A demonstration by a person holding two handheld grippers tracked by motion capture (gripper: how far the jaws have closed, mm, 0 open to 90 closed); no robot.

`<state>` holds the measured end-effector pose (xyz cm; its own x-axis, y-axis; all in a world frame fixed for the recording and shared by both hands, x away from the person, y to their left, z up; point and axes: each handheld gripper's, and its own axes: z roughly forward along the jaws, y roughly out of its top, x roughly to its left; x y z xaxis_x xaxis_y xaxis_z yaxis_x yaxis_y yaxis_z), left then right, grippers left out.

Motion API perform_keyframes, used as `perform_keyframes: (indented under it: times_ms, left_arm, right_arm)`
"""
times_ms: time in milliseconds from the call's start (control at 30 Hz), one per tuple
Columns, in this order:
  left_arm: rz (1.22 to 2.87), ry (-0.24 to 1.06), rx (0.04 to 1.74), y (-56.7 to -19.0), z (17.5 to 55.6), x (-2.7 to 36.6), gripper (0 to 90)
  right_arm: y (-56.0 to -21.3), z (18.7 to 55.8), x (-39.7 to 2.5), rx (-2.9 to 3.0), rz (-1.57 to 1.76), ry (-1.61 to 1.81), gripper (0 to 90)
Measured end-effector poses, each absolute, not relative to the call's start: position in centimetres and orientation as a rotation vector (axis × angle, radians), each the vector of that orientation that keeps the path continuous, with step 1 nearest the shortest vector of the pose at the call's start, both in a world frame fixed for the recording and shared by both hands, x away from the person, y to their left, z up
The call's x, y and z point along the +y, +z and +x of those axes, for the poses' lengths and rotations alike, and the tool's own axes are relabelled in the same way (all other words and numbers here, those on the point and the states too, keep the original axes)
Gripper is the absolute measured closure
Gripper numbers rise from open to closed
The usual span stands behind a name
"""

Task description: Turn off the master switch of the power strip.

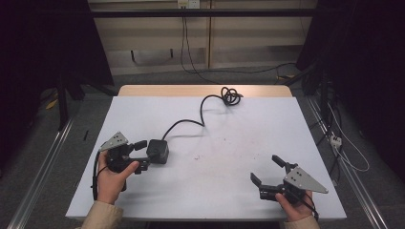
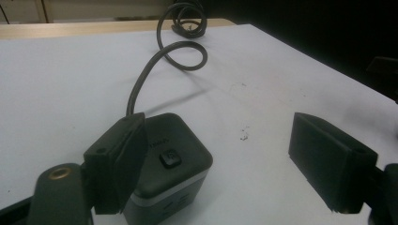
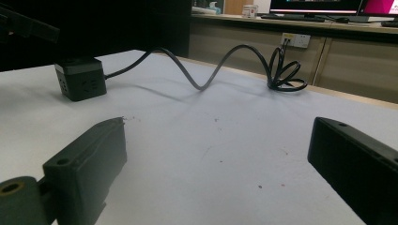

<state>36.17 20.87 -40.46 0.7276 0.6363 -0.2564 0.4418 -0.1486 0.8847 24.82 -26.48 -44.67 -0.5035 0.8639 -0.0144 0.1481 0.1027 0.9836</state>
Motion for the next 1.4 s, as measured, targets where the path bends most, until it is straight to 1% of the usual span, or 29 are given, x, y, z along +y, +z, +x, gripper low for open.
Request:
perform_keyframes:
  times_ms: [100,567,733,1400]
  left_arm:
    - [1.793,0.223,0.84,-40.5,36.1,20.9,16.8]
    - [1.77,0.221,0.839,-40.7,35.7,22.0,10.3]
    - [1.757,0.226,0.8,-40.8,35.4,22.4,5.0]
    - [1.747,0.264,0.834,-41.6,34.8,24.0,4.8]
  right_arm:
    - [-44.7,24.8,-26.5,1.753,0.996,1.448,4.4]
    - [-44.6,24.8,-26.6,1.75,0.994,1.447,4.4]
    - [-44.6,24.8,-26.6,1.751,0.993,1.448,4.4]
    - [-44.5,24.7,-26.7,1.749,0.991,1.449,4.5]
